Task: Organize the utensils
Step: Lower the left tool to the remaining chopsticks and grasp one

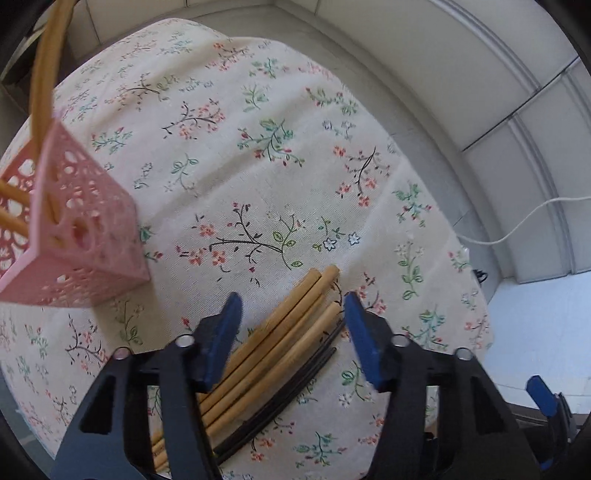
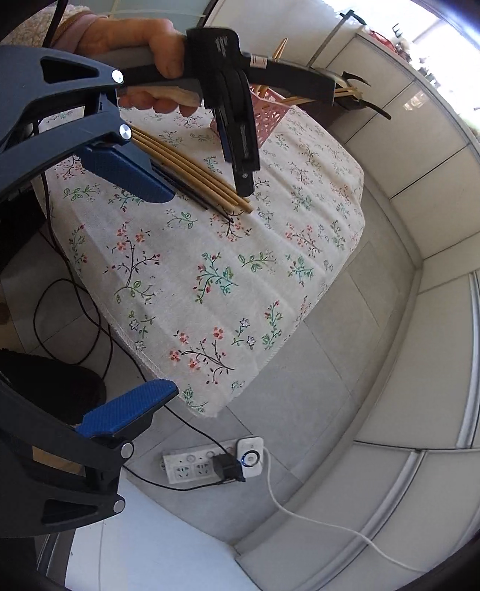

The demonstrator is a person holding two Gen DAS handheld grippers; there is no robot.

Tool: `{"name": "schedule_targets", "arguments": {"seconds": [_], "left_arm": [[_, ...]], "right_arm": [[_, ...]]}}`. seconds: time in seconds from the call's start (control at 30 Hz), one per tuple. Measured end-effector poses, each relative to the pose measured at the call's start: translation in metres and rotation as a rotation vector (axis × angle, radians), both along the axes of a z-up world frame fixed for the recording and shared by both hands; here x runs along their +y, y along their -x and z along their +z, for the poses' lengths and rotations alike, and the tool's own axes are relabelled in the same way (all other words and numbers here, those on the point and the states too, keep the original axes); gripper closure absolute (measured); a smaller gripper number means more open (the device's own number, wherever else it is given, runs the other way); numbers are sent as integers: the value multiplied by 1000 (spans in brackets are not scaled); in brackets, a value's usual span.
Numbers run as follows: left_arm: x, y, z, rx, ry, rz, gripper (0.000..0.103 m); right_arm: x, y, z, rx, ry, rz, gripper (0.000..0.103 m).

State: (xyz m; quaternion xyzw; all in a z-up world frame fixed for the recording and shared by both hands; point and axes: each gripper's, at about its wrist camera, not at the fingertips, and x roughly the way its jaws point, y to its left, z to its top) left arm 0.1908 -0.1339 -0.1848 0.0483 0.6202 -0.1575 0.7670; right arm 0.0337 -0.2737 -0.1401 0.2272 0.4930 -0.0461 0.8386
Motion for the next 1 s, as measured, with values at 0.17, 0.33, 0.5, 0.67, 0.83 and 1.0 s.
{"name": "schedule_targets", "arguments": {"seconds": [0.17,0.33,0.5,0.67,0.83,1.0], "left_arm": [[-9,-4,-2,-39,-43,-24,73],[-9,-9,-8,-25,-69,-28,82],[-5,-11,-10,-31,-74,-28,85],[-1,-7,-7,-22,-63,-50,85],[-8,1,-15,-12,-94,-92,85],[-7,-3,-17,3,-64,-73,86]], "right_arm": [[0,-3,-3,14,-36,9,9],[4,-4,-4,16,-33,27,9],[2,-4,-6,19,-30,16,9],[1,-4,-7,24,-27,12,9],[0,-4,-8,27,-29,13,9],[-1,-5,-9,35,-43,9,9]]}}
